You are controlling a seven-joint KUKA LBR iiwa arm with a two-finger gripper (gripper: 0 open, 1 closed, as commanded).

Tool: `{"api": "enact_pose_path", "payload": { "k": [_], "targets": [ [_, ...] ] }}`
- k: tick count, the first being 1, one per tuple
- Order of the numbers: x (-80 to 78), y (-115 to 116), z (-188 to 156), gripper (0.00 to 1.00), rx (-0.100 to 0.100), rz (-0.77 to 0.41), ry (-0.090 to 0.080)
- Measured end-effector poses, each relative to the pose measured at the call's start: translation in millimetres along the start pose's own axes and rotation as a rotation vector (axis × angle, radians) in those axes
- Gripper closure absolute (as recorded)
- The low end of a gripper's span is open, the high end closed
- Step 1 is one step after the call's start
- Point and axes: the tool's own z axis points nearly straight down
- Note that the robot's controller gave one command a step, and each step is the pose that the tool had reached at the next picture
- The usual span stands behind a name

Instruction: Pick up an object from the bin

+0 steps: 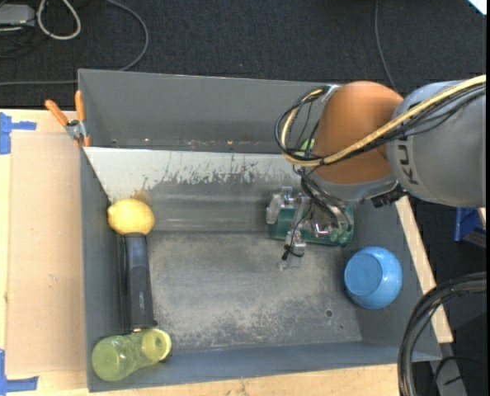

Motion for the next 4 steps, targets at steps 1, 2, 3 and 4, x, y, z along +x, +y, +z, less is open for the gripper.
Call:
{"api": "enact_pose_path", "payload": {
  "k": [1,2,3,4],
  "targets": [
    [-2.0,-0.3,-3.9,0.0,0.0,0.0,-0.008],
    [-20.3,-61.2,43.8,0.0,0.002,0.015,-0.035],
    [-18.0,-77.6,10.8,0.0,-0.004,-0.008,-0.021],
    [-19.5,-73.8,27.8,0.0,-0.007,0.21,-0.027]
  ]
}}
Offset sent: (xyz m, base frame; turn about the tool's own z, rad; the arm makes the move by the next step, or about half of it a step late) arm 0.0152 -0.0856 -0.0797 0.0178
